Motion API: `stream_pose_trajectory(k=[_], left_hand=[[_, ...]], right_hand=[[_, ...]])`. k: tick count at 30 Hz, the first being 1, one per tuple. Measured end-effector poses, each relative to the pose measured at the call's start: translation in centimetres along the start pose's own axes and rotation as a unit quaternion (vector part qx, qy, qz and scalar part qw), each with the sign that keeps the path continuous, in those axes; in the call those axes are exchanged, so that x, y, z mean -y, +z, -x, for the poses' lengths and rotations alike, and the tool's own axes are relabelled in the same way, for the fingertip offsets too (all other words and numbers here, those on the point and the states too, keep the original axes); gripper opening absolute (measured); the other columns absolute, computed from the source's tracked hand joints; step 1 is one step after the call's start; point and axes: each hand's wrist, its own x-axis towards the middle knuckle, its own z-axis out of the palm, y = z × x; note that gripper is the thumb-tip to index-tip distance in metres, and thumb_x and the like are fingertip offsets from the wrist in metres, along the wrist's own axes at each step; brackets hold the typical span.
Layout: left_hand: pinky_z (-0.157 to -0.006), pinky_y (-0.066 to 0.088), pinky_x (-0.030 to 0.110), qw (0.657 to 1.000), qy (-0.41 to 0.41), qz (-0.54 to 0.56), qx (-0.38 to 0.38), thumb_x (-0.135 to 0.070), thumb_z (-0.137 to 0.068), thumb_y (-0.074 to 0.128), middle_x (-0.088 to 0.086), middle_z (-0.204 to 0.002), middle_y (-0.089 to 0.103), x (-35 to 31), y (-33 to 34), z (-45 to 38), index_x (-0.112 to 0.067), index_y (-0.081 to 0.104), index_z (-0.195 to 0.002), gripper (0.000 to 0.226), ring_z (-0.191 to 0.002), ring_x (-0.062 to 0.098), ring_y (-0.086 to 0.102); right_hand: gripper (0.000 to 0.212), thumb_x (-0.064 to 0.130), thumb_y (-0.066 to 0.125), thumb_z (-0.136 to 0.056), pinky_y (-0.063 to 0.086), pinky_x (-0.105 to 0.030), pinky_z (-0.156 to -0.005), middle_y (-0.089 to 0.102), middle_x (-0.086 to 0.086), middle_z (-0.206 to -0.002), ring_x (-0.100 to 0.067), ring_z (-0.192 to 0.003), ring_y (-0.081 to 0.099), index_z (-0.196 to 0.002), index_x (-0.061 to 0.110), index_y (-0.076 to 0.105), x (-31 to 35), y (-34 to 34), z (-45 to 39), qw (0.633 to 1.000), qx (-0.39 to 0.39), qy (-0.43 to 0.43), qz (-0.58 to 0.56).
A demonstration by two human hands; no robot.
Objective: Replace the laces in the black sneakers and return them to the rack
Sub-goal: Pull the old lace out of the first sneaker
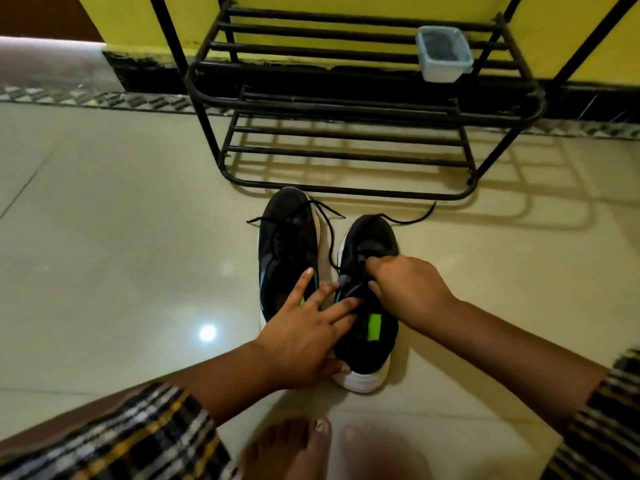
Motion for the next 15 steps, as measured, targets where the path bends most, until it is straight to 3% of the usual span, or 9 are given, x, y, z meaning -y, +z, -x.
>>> stream_pose_trajectory(k=[4, 9, 15], left_hand=[[-0.108, -0.022, 0.051, 1.0, -0.008, 0.0, 0.004, -0.061, -0.09, 0.04, -0.001, -0.159, 0.013, -0.1, -0.1, 0.0, -0.022, 0.02, -0.15, 0.074, -0.146, 0.032, 0.008], [-0.106, -0.023, 0.049, 1.0, -0.018, -0.003, 0.006, -0.06, -0.09, 0.039, -0.001, -0.159, 0.01, -0.3, -0.3, -0.1, -0.022, 0.017, -0.15, 0.074, -0.145, 0.032, 0.008], [-0.109, -0.02, 0.049, 1.0, -0.025, -0.007, 0.013, -0.062, -0.091, 0.036, -0.001, -0.159, 0.005, -0.6, -0.4, -0.3, -0.02, 0.011, -0.151, 0.077, -0.145, 0.033, 0.007]], right_hand=[[0.026, 0.025, 0.045, -0.097, 0.041, -0.031, -0.071, 0.058, -0.007, -0.118, -0.029, -0.106, 0.056, -0.12, 0.014, 0.046, 0.5, 0.0, 0.2, 1.0, -0.005, 0.018, -0.018], [0.023, 0.021, 0.05, -0.094, 0.045, -0.031, -0.076, 0.053, -0.004, -0.121, -0.025, -0.111, 0.051, -0.115, 0.015, 0.053, 0.2, 0.9, 0.3, 0.999, -0.02, 0.017, -0.018], [0.029, 0.026, 0.047, -0.094, 0.043, -0.031, -0.071, 0.044, -0.007, -0.124, -0.027, -0.112, 0.044, -0.119, 0.012, 0.055, -0.3, 2.4, 0.3, 0.998, -0.047, -0.007, -0.035]])
